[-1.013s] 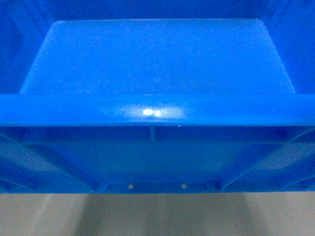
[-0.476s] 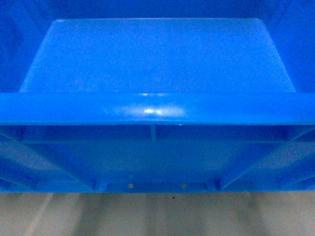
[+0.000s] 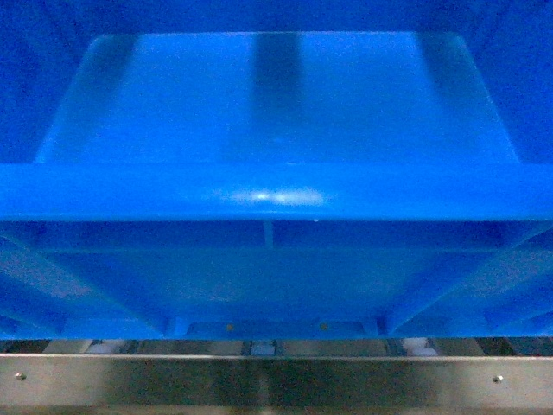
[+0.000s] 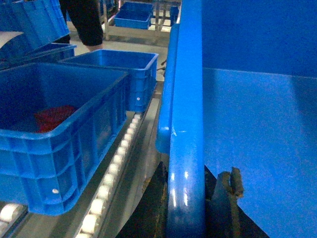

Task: Place box next to blue box on left shelf

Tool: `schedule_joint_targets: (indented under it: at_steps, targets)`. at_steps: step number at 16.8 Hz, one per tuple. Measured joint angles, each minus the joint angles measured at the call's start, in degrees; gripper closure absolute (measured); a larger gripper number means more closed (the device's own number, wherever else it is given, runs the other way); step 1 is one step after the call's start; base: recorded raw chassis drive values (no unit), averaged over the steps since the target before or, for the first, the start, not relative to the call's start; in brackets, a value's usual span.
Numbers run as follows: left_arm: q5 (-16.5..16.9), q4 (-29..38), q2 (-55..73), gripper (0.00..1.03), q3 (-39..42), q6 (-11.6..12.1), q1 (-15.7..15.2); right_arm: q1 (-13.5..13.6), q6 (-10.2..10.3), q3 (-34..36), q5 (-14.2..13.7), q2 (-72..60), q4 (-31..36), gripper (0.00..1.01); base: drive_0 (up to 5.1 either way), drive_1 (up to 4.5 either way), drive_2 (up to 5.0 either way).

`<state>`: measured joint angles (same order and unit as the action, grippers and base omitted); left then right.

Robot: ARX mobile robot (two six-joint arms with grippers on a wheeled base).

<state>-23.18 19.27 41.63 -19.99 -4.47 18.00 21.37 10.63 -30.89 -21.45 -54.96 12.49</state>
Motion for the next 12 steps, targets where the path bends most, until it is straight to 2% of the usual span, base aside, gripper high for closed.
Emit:
schedule_joint_targets:
  at_steps: [4, 12]
  targets:
    - [0.0, 0.0, 0.0, 0.93, 0.0, 0.0, 0.0, 0.0, 0.0, 0.0, 0.0, 0.0, -0.1, 0.92, 0.0, 3.98, -4.1]
    - [0.0, 0.0, 0.1, 0.93, 0.0, 0.0, 0.0, 0.0, 0.0, 0.0, 0.0, 0.0, 0.0, 0.92, 0.0, 0.0, 0.0]
